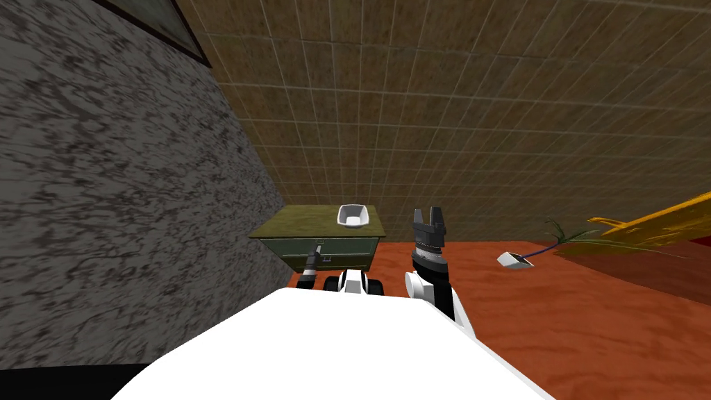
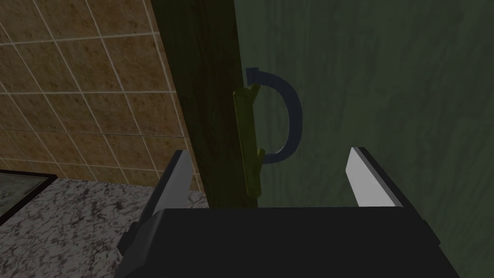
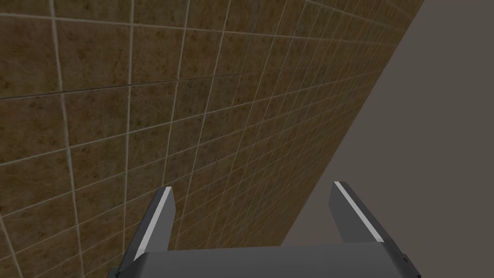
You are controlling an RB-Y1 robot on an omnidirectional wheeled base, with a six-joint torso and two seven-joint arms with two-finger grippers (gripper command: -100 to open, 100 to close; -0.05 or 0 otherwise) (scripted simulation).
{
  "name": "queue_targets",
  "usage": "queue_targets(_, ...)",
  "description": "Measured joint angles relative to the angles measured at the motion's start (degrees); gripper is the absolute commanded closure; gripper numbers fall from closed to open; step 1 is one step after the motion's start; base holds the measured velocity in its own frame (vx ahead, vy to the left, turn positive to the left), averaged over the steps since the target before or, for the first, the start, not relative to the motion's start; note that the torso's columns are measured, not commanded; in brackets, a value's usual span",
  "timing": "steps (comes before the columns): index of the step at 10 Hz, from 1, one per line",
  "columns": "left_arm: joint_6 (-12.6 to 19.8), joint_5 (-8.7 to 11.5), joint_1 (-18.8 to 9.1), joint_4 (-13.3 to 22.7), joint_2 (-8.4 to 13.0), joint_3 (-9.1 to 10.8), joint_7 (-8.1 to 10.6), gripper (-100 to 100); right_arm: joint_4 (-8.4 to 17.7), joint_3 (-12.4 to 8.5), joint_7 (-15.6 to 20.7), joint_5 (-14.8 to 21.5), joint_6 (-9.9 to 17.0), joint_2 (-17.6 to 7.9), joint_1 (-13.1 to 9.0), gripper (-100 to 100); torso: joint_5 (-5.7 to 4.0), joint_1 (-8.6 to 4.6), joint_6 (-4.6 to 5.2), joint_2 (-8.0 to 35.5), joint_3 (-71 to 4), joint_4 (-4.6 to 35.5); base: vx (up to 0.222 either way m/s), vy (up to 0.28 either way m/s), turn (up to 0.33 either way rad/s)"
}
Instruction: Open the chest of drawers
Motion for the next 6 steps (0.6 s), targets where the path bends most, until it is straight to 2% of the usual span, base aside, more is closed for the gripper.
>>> queue_targets(1,0.4,0.0,-0.3,-0.1,0.8,-1.4,0.62,-100,0.0,0.0,0.0,0.0,0.0,0.0,0.0,0,0.0,0.0,-0.02,0.0,0.0,0.0,0.061,-0.057,0.288)
queue_targets(2,1.1,0.1,-0.5,-0.6,1.5,-2.6,1.22,-100,0.0,0.0,0.0,0.0,0.0,0.0,0.0,0,0.0,-0.01,-0.01,0.0,0.0,0.0,0.022,-0.027,0.052)
queue_targets(3,1.2,0.1,-0.5,-0.7,1.5,-2.73,1.35,100,0.0,0.0,0.0,0.0,0.0,0.0,0.0,0,0.01,0.04,0.02,0.1,0.1,0.0,-0.035,0.019,-0.283)
queue_targets(5,0.3,0.1,-0.4,-1.1,0.7,-1.14,0.68,100,0.0,0.0,0.0,0.0,0.0,0.0,0.0,0,0.3,0.28,0.08,-0.1,0.1,-0.3,-0.07,0.072,-0.32)
queue_targets(6,-0.1,0.0,0.5,-1.5,-0.1,0.18,0.1,100,0.0,0.0,0.0,0.0,0.0,0.0,0.0,0,0.3,0.28,0.02,-0.2,-0.1,-0.3,-0.072,0.051,-0.117)
